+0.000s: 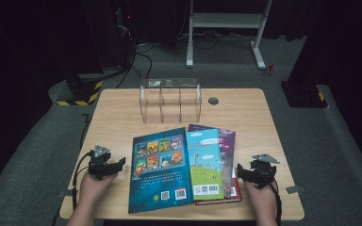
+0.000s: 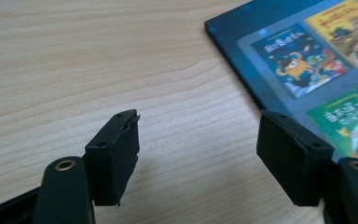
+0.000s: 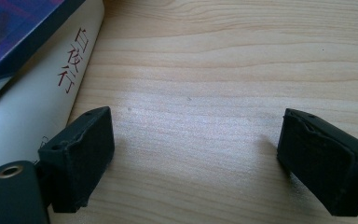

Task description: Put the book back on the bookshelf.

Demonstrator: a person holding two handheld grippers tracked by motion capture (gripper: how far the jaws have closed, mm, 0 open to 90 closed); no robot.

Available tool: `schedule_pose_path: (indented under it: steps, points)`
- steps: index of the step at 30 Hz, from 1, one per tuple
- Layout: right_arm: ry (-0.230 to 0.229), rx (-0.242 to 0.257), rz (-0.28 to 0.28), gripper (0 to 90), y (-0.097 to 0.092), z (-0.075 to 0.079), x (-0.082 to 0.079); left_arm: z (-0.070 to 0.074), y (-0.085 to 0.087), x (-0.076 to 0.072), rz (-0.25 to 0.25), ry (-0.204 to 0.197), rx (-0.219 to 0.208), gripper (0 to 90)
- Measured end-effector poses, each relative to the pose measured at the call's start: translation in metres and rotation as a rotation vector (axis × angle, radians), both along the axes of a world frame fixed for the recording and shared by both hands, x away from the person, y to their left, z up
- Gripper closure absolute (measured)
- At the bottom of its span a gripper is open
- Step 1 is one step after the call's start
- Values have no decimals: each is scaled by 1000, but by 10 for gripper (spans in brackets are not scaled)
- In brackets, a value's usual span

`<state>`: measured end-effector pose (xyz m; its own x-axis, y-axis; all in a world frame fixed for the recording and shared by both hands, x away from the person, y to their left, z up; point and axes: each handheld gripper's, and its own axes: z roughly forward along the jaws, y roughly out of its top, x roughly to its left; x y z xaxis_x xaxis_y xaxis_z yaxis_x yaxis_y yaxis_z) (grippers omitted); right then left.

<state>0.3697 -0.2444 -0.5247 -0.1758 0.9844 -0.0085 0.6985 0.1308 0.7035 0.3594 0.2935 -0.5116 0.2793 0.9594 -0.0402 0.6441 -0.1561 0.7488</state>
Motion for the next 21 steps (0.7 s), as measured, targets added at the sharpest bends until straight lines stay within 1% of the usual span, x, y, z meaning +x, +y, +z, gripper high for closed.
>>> schedule_pose_path:
  steps: [3,6,7,8,11,13,15,16,18,20,21]
  points:
    - [0,0,0,105,0,0,0,4,-4,-3,-20,-21,-1,315]
    - [-1,-2,3,105,0,0,0,7,-9,-5,-33,-30,-28,322]
    - [-1,-1,2,105,0,0,0,7,-10,-5,-38,-33,-24,333]
    - [-1,-2,3,105,0,0,0,7,-11,-6,-39,-35,-34,334]
    - [0,-2,2,105,0,0,0,6,-17,-7,-59,-34,-7,341]
    - [2,-1,3,105,0,0,1,4,-20,-8,-70,-39,-7,343]
    - [2,-2,3,105,0,0,1,3,-24,-10,-82,-52,5,349]
    - [0,-2,3,105,0,0,1,2,-25,-9,-85,-50,7,349]
    - [0,-2,3,105,0,0,1,1,-26,-8,-87,-34,-14,347]
    - [0,-2,3,105,0,0,1,1,-25,-7,-83,-13,-73,348]
    - [0,-2,3,105,0,0,1,1,-25,-7,-83,-13,-73,349]
